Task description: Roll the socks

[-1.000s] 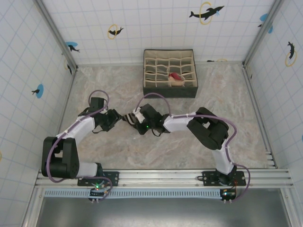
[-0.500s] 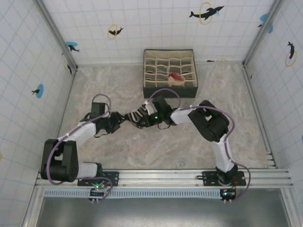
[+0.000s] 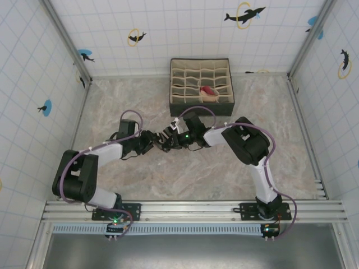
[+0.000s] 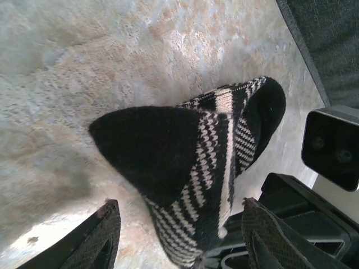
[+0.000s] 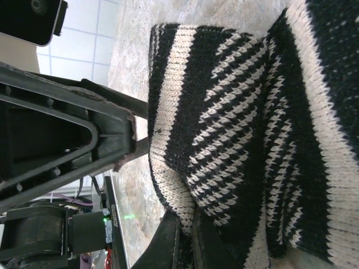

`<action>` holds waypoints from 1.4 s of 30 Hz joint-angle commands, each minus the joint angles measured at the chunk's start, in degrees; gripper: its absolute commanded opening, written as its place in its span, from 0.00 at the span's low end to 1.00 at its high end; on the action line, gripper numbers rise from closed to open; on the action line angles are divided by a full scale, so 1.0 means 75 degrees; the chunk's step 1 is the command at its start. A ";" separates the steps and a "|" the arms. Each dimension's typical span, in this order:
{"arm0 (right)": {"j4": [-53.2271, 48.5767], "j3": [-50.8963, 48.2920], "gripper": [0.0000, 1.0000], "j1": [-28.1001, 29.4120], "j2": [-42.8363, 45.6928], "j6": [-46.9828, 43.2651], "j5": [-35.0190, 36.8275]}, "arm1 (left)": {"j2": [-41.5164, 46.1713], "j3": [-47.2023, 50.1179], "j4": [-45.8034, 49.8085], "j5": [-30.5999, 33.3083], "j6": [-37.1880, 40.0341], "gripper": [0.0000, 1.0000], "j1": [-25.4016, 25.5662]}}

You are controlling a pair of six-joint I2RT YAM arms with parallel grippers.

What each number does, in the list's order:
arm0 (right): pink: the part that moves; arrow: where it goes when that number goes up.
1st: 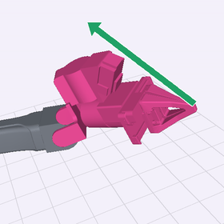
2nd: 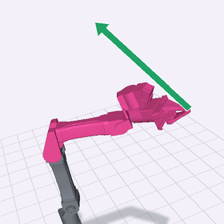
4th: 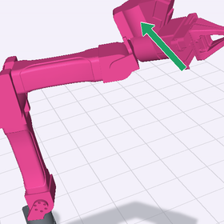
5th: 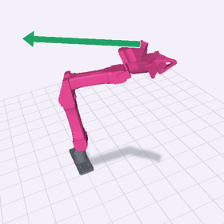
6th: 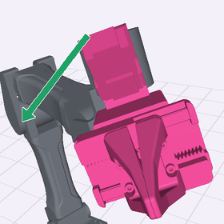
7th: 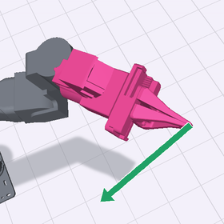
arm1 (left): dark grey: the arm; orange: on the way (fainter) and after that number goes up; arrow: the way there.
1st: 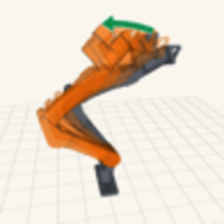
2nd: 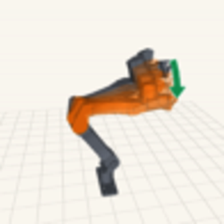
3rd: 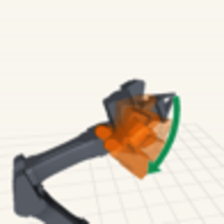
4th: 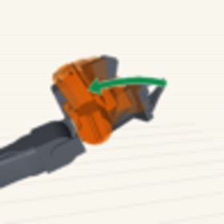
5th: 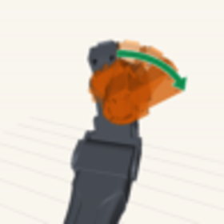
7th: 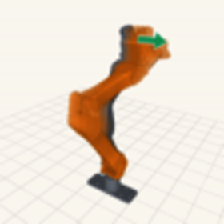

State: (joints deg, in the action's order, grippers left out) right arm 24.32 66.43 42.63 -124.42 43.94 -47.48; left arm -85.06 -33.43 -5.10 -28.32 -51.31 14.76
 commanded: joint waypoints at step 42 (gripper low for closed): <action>-0.2712 -0.0385 0.65 0.3523 0.2348 -0.6301 1.0060 | -0.0700 -0.1258 0.3231 0.1145 0.0613 0.00 0.0143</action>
State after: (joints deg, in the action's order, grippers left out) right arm 1.58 65.89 67.26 -107.81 3.68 14.92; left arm -91.00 -44.60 12.23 -21.39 -48.21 16.80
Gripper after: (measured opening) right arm 0.644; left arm 0.128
